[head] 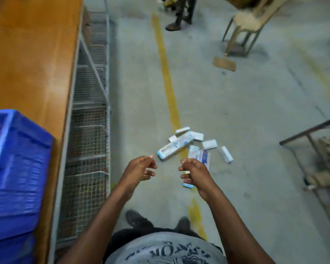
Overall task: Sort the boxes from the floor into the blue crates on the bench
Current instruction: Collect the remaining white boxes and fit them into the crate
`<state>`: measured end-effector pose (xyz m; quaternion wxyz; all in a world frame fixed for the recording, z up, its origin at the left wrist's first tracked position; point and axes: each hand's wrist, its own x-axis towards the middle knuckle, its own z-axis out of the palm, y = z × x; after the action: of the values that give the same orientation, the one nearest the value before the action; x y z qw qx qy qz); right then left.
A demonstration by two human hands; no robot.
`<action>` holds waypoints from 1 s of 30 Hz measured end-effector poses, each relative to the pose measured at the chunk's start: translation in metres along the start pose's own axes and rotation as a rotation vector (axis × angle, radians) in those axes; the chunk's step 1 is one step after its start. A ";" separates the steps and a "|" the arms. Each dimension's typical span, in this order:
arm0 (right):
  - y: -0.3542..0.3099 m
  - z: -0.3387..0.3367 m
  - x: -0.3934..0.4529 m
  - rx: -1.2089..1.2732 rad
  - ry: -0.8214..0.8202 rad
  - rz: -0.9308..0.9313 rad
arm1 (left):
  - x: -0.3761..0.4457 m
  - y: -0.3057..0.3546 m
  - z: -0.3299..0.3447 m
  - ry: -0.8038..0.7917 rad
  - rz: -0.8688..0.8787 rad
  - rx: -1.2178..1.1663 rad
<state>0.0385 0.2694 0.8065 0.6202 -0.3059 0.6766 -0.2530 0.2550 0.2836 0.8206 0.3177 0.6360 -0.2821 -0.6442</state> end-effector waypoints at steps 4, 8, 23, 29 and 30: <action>0.024 -0.072 0.009 -0.001 0.050 0.065 | 0.015 -0.019 0.062 -0.012 -0.056 0.064; 0.034 -0.134 0.022 -0.045 0.068 0.101 | 0.025 -0.039 0.116 -0.036 -0.115 0.105; -0.009 -0.250 0.181 -0.271 0.084 0.189 | 0.189 0.024 0.208 -0.155 -0.177 0.275; 0.007 -0.281 0.295 -0.438 0.142 0.220 | 0.319 0.030 0.231 -0.188 -0.250 0.435; 0.016 -0.286 0.318 -0.461 0.150 0.223 | 0.342 0.024 0.234 -0.200 -0.258 0.463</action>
<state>-0.2613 0.0384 0.6061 0.5061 -0.3432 0.7900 -0.0443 0.0264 -0.0043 0.6278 0.0500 0.6554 -0.3686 -0.6573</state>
